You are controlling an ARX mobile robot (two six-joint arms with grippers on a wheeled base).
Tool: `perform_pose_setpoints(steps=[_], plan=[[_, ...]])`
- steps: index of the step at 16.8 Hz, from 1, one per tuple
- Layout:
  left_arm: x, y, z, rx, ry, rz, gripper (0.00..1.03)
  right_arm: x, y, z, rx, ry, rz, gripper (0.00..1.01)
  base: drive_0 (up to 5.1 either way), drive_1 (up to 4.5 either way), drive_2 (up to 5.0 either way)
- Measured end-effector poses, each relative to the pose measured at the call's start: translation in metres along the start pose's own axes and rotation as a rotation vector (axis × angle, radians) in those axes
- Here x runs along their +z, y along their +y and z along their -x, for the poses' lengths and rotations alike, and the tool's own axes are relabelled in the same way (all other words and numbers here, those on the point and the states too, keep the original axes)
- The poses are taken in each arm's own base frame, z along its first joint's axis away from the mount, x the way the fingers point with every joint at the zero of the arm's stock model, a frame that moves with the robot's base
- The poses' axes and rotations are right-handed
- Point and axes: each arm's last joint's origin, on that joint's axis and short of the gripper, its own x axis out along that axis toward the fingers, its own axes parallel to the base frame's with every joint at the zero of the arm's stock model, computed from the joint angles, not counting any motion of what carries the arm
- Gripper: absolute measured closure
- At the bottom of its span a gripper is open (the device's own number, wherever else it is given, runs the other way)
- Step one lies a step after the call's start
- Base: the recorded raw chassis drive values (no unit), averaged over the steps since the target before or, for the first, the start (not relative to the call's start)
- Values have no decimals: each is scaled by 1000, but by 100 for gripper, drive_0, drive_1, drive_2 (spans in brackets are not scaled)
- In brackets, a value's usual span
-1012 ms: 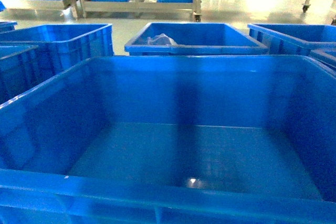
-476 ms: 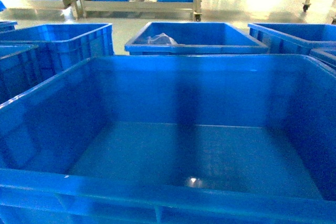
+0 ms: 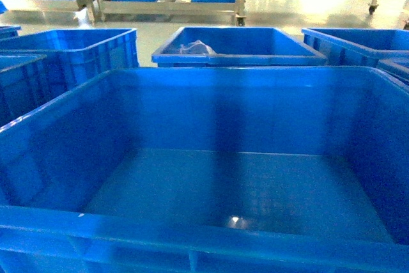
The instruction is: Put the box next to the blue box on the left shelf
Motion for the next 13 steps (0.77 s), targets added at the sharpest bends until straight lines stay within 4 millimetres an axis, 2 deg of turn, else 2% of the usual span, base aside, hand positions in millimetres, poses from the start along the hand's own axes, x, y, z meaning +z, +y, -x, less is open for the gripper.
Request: perform_pose_setpoints(steps=[13], plan=[[0,0,0,0,0,0,5,0,0,0,0,0,0,3,0,0,0]])
